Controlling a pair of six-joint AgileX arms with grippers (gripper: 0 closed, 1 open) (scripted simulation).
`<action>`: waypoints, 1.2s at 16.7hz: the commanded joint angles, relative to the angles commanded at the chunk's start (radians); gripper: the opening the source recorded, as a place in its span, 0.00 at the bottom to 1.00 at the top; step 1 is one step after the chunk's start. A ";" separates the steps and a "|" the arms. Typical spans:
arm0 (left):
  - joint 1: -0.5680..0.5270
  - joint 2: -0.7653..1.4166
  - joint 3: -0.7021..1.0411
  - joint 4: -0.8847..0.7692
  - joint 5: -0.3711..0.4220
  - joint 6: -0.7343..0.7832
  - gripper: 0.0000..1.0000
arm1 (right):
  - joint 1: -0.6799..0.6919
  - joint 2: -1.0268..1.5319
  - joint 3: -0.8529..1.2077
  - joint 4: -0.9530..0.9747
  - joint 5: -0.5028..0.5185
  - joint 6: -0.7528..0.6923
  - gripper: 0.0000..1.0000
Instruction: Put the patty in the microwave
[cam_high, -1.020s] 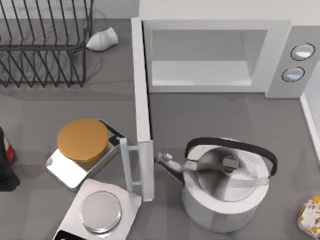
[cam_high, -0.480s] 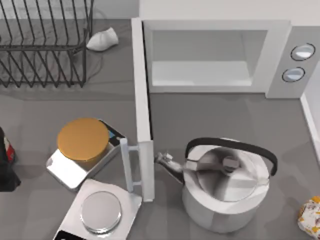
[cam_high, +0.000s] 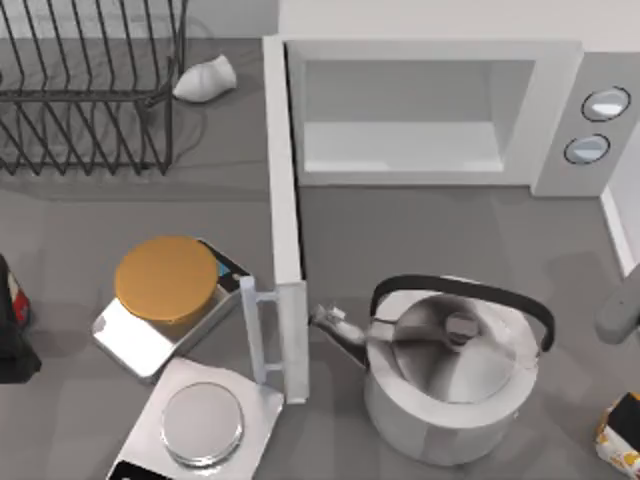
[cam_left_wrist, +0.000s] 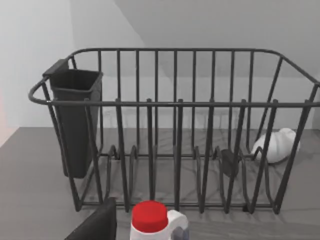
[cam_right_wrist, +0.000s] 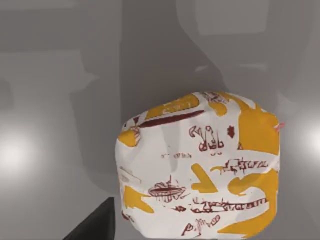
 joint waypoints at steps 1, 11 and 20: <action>0.000 0.000 0.000 0.000 0.000 0.000 1.00 | 0.010 0.047 0.025 -0.030 0.000 -0.016 1.00; 0.000 0.000 0.000 0.000 0.000 0.000 1.00 | 0.017 0.141 0.071 -0.091 -0.004 -0.063 1.00; 0.000 0.000 0.000 0.000 0.000 0.000 1.00 | -0.019 0.291 -0.099 0.225 -0.002 -0.100 1.00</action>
